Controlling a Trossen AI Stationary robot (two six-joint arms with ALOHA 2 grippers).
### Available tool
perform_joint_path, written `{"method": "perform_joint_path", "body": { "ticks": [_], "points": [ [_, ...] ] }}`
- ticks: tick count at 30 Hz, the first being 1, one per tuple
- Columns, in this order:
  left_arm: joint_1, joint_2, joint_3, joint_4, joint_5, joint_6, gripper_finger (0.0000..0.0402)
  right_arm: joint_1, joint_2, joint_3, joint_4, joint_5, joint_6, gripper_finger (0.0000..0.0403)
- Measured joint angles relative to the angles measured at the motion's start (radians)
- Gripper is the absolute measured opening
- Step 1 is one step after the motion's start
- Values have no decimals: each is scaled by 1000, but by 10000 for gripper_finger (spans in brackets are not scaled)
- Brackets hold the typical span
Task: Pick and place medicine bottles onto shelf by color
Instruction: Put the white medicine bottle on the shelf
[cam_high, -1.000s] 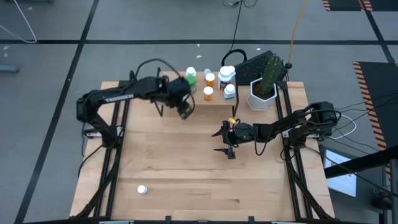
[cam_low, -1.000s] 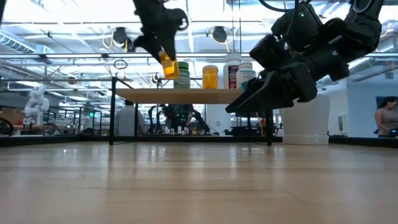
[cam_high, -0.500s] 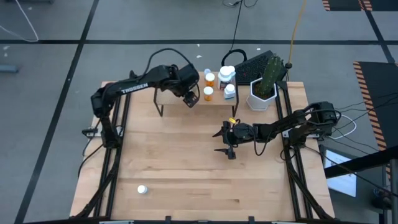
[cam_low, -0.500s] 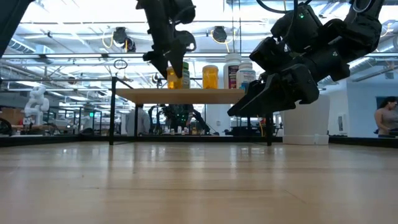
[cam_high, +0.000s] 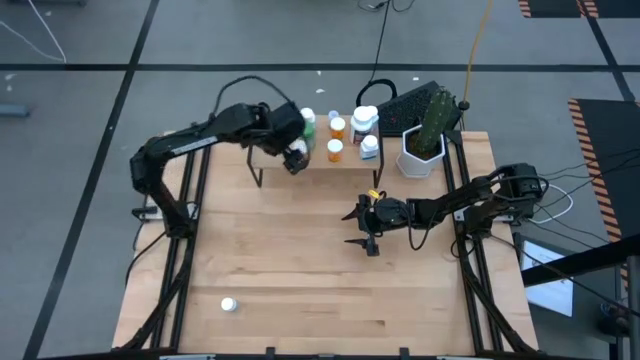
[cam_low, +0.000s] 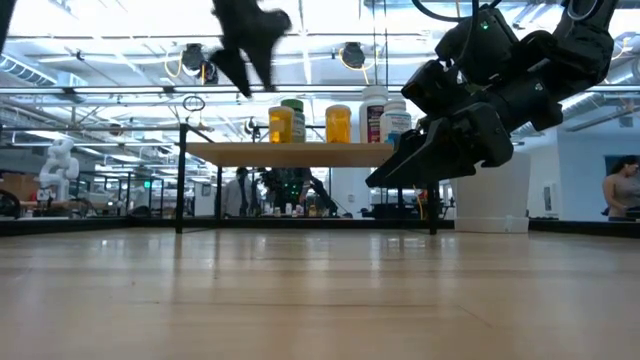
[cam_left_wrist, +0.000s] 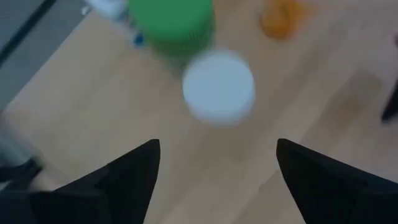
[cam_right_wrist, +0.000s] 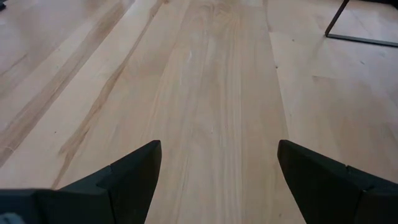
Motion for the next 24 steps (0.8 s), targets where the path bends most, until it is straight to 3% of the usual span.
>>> {"method": "perform_joint_path", "body": {
  "ticks": [5, 10, 14, 17, 24],
  "points": [
    [-218, -119, -42, -213, -153, -142, 326, 0, 0, 0, 1, 0, -13, 314],
    [-582, -188, -214, -226, -138, -319, 326, 0, 0, 0, 9, 2, -32, 314],
    [-867, -189, -325, -120, -102, -434, 326, 0, 0, 0, 33, 3, -36, 314],
    [-1039, -189, -397, 47, -86, -516, 326, -1, 0, 0, 108, 2, -73, 314],
    [-1250, -178, -514, 209, -142, -826, 326, -1, 0, 0, 219, -1, -58, 314]
  ]
}}
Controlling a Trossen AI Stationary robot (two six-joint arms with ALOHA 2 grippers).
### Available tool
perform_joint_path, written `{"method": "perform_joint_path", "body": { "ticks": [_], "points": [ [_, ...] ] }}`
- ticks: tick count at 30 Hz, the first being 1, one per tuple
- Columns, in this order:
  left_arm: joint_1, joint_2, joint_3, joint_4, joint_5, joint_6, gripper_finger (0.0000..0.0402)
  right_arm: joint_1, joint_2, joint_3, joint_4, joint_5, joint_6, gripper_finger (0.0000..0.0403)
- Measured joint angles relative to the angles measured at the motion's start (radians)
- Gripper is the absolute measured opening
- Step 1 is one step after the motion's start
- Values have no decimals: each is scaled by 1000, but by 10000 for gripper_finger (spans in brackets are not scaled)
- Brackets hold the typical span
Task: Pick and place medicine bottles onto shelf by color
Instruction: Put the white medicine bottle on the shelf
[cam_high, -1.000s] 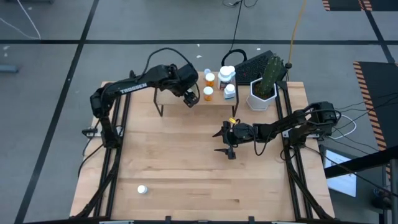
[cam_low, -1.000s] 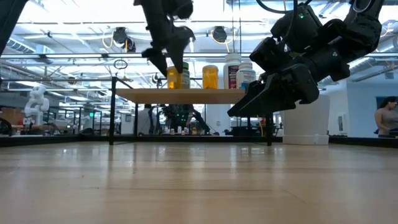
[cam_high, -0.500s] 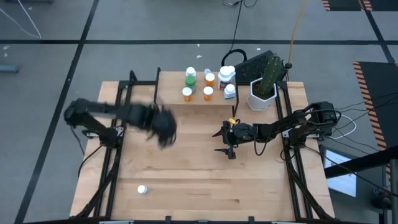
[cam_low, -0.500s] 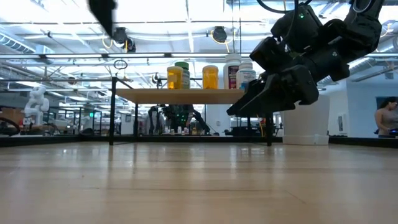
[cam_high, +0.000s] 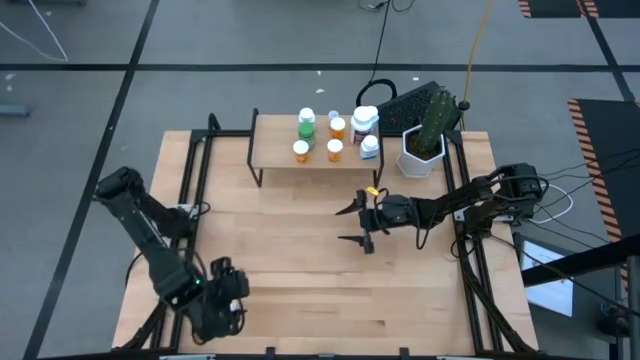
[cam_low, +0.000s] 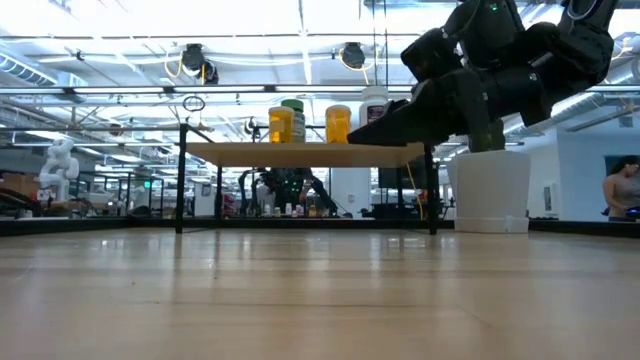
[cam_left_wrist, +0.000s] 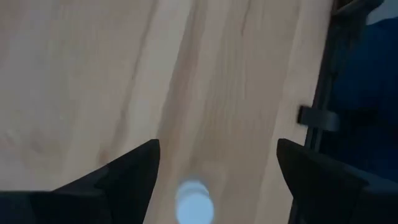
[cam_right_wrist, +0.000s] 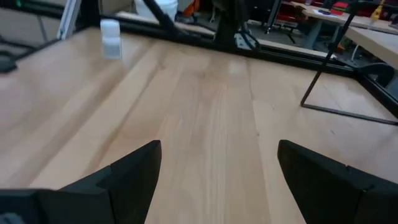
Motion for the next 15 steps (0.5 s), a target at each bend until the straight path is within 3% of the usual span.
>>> {"method": "perform_joint_path", "body": {
  "ticks": [5, 8, 15],
  "points": [
    [-71, 16, -67, 78, 4, -118, 326, 4, 0, 0, 12, 0, 50, 314],
    [-102, 45, -92, 50, 67, -145, 326, 12, 0, 0, 12, 0, 58, 314],
    [-144, 86, -135, 45, 93, -186, 326, 14, 0, 0, 79, 2, 43, 314]
  ]
}}
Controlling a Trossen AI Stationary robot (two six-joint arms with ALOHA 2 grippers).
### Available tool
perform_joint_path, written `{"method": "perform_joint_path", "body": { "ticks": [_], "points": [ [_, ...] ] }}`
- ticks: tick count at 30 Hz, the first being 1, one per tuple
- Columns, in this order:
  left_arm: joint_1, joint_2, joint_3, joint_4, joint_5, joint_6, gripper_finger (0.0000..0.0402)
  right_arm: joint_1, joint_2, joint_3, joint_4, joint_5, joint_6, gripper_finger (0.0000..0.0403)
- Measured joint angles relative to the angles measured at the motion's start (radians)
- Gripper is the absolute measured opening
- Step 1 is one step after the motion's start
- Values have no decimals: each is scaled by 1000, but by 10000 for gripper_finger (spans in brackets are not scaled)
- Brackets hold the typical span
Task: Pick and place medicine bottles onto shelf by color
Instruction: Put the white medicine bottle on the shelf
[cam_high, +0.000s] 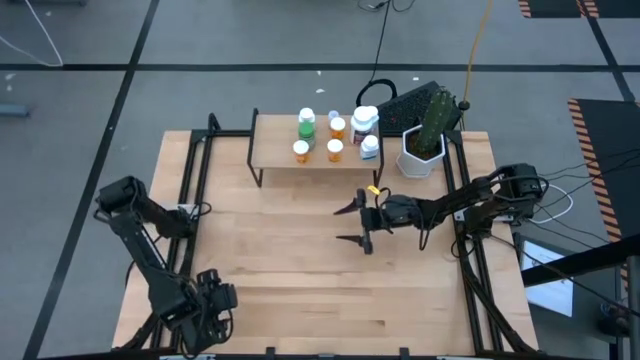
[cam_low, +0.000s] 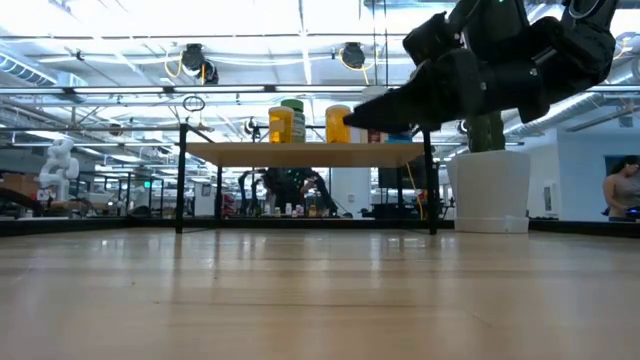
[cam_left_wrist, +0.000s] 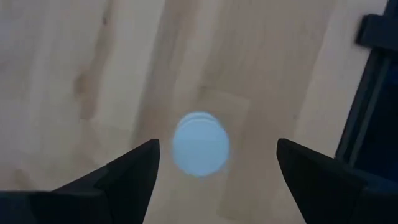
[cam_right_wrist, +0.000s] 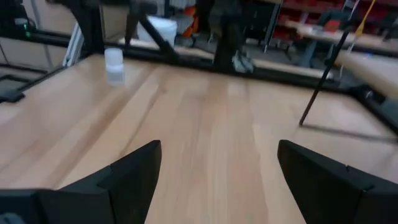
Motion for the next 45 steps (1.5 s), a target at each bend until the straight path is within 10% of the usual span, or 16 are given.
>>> {"method": "perform_joint_path", "body": {
  "ticks": [11, 24, 32, 45],
  "points": [
    [8, 3, -108, 89, 2, -61, 319, -1, 0, 0, 61, -2, -18, 314],
    [88, -1, -109, 72, 31, -41, 145, 1, 0, 0, 59, -1, 11, 314],
    [420, -88, -66, 49, -19, 250, 152, 2, 0, 0, 16, 28, 43, 314],
    [1094, -92, 334, -197, -107, 930, 157, 78, 0, 0, -277, 84, 202, 314]
  ]
}}
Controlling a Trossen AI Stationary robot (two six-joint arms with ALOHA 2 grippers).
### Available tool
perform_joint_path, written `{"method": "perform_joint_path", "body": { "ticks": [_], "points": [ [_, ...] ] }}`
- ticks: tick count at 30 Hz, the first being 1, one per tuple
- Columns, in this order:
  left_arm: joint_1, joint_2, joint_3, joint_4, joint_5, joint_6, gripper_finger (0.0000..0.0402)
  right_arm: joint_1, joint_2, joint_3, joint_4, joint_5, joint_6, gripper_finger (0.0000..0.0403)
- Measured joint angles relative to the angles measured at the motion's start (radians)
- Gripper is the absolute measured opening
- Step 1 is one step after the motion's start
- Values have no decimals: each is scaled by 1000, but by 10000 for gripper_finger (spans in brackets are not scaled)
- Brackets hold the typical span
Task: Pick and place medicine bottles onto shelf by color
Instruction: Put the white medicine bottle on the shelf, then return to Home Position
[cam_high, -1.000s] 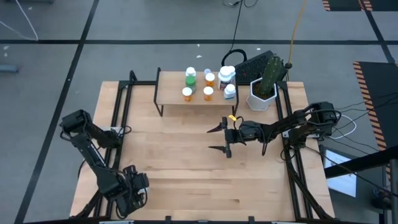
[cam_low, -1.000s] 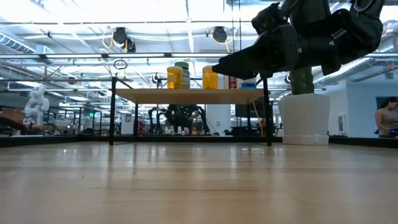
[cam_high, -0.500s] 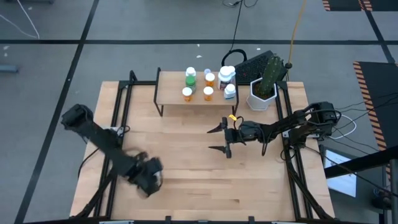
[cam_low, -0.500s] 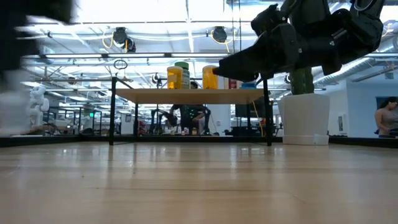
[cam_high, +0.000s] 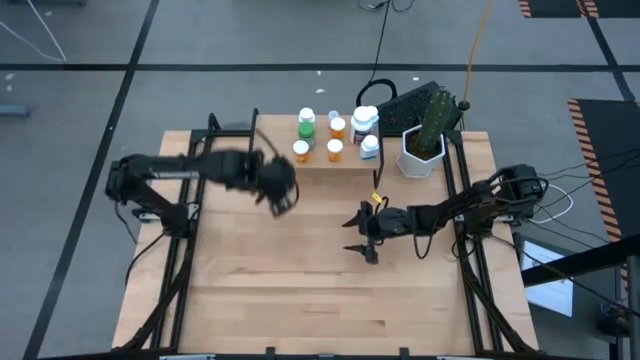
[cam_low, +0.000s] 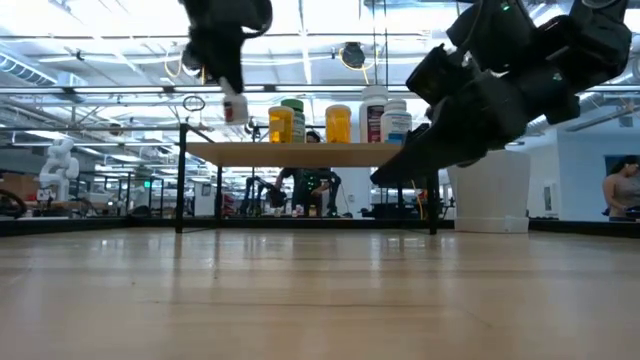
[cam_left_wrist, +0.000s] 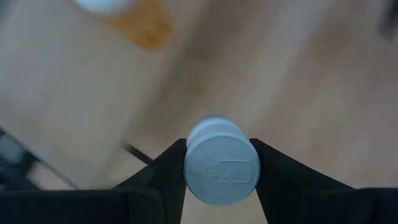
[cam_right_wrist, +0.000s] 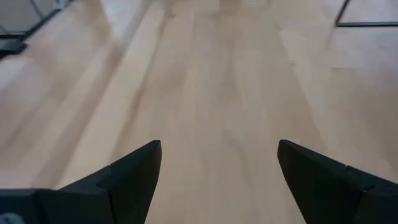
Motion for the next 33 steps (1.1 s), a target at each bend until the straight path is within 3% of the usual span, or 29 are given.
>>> {"method": "perform_joint_path", "body": {
  "ticks": [4, 7, 11, 14, 19, 24, 29, 33],
  "points": [
    [173, 0, 47, 60, 16, 157, 157, 42, 0, 0, -5, 11, 33, 314],
    [280, 1, 40, 101, 53, 235, 154, 84, 0, -7, -2, 89, 42, 314],
    [391, 21, 11, 153, 70, 313, 164, 125, -2, -11, -1, 198, 42, 314],
    [449, 41, -5, 201, 127, 351, 169, 136, -13, -11, 5, 208, 43, 314],
    [486, 46, -19, 318, 159, 396, 178, 140, -50, -12, -15, 207, 43, 314],
    [493, 10, 3, 325, 163, 398, 236, 139, -150, -12, -76, 206, 17, 314],
    [503, -15, 3, 278, 163, 395, 314, 131, -323, -12, -152, 206, -28, 314],
    [489, -94, 3, 198, 143, 377, 340, 141, -510, -12, -266, 208, -52, 314]
  ]
}}
